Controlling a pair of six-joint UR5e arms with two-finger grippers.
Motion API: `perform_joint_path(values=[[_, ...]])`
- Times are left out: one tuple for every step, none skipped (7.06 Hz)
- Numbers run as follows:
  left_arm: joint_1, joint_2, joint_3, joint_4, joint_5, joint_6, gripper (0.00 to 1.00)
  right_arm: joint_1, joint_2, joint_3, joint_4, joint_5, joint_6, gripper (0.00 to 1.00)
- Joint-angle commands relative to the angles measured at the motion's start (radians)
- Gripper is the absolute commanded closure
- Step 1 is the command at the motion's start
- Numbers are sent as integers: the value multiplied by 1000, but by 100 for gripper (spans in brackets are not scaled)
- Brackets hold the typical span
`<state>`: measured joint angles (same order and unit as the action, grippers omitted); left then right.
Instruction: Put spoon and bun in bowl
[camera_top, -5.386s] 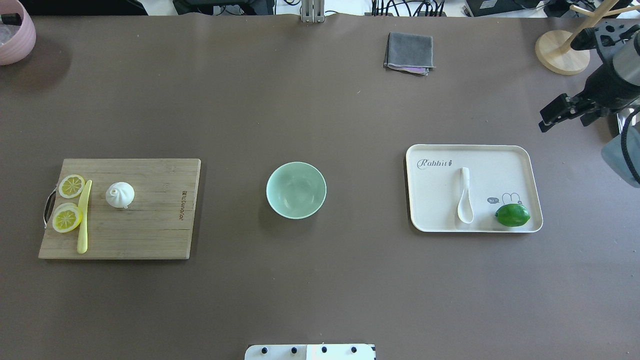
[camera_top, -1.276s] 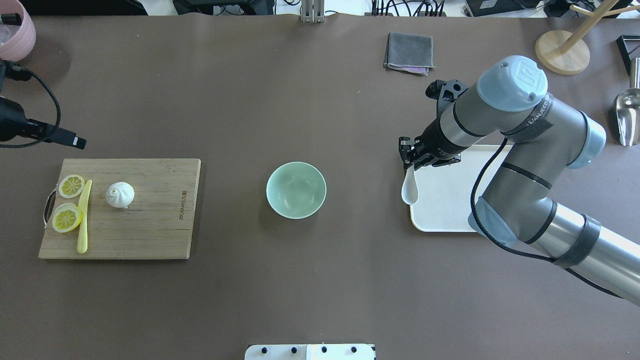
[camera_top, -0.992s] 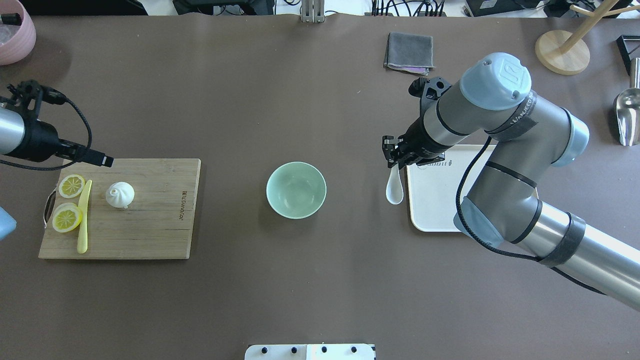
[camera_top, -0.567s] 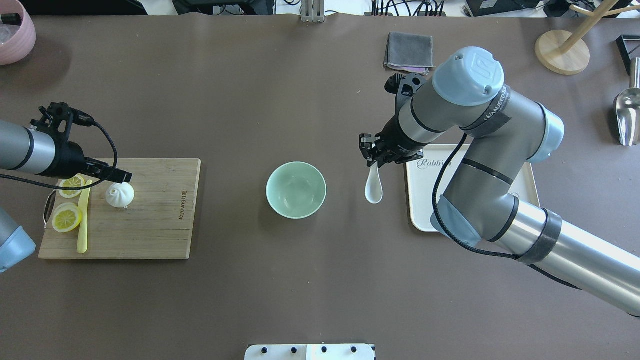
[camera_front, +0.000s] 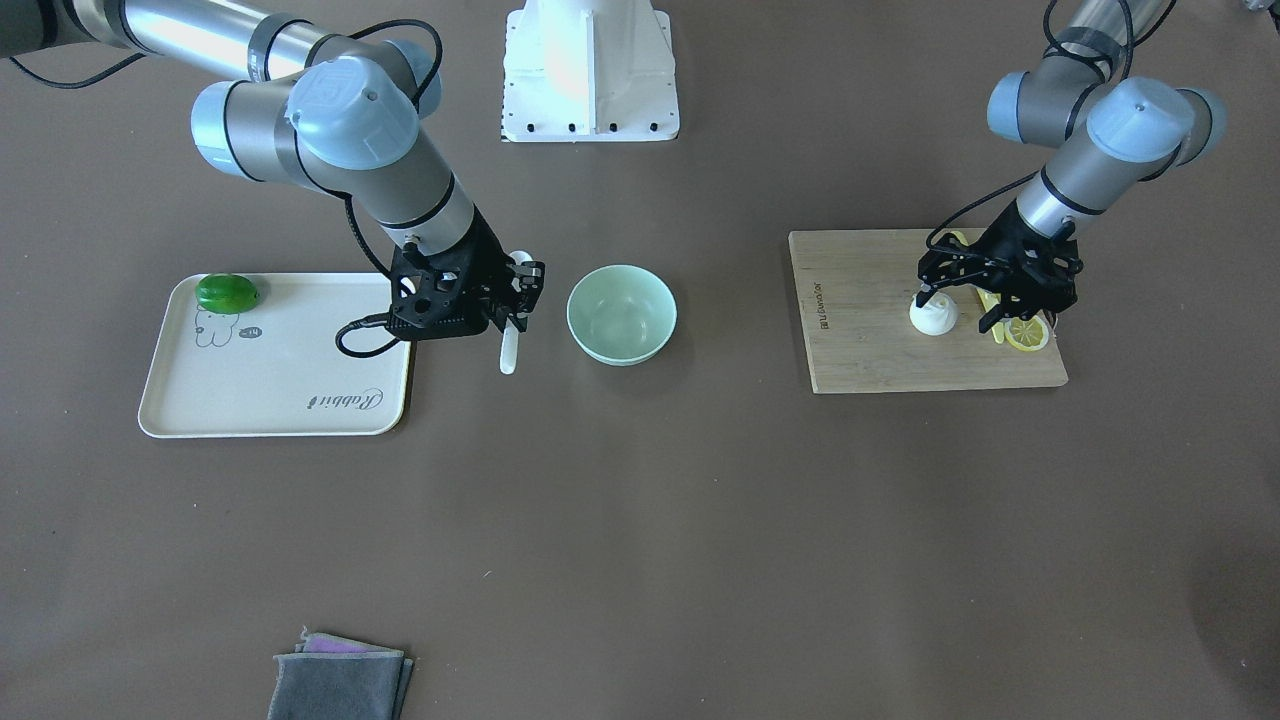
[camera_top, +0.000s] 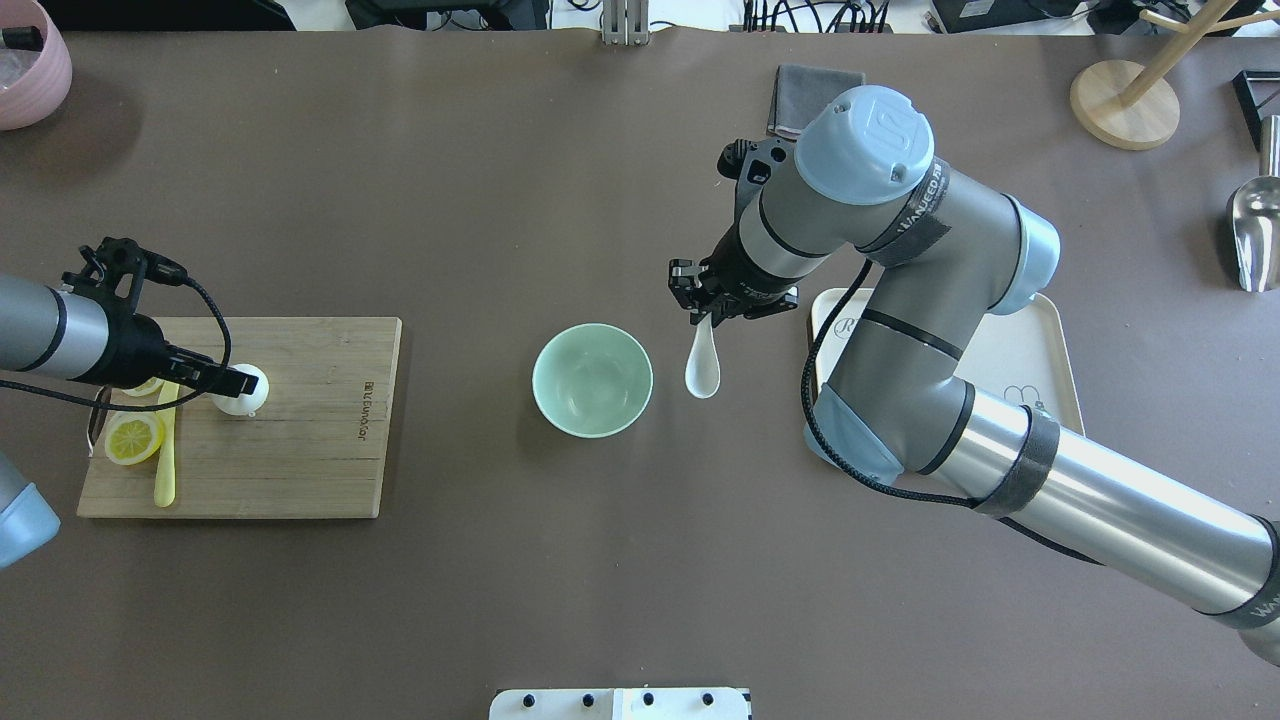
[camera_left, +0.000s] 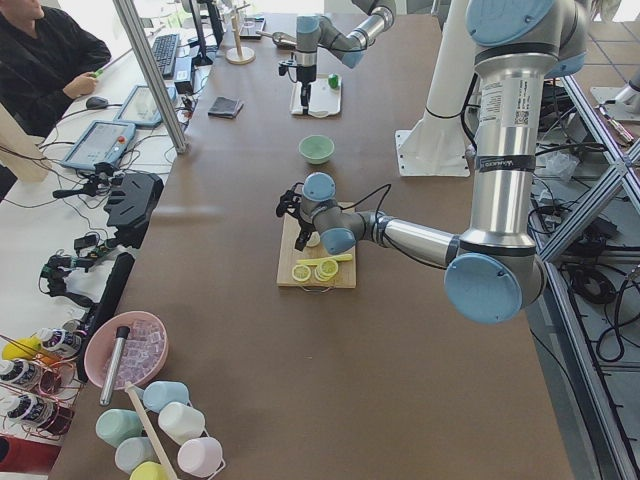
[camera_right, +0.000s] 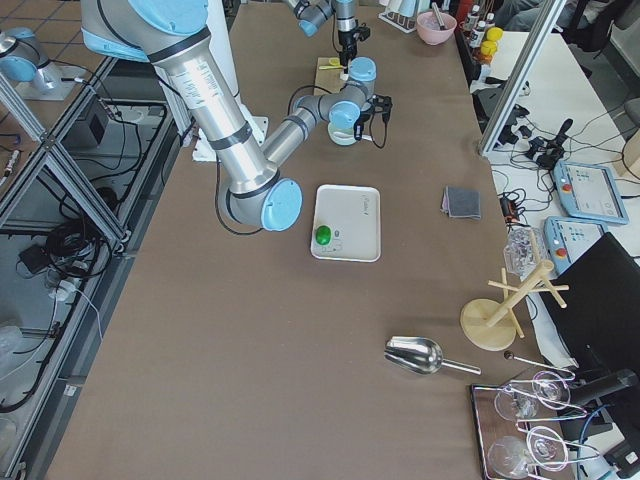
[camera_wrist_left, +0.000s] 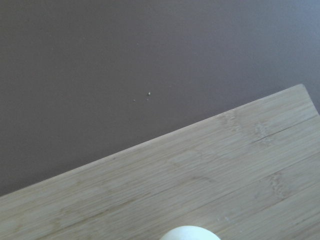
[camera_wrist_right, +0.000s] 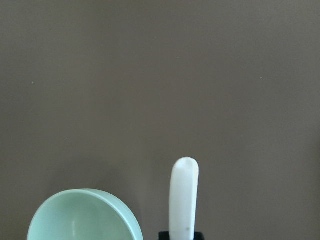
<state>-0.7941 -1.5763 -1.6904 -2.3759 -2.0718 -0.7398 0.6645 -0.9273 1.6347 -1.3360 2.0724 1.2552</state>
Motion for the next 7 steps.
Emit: perform_joint_path(values=[[27, -1, -3, -6, -5, -55, 100, -2, 15, -7, 1, -5, 15, 100], [29, 4, -23, -5, -7, -58, 100, -2, 21, -7, 3, -5, 16, 100], [24, 19, -72, 1, -5, -78, 100, -3, 37, -7, -2, -5, 26, 100], [9, 24, -115, 24, -49, -114, 100, -14, 62, -7, -3, -6, 44, 100], [-82, -13, -111, 56, -136, -118, 100, -43, 86, -9, -3, -41, 64, 100], [-136, -86, -112, 123, -189, -118, 100, -89, 105, -33, 3, -116, 69, 100], [-149, -158, -111, 192, -203, -119, 100, -115, 135, -77, 8, -153, 82, 100]])
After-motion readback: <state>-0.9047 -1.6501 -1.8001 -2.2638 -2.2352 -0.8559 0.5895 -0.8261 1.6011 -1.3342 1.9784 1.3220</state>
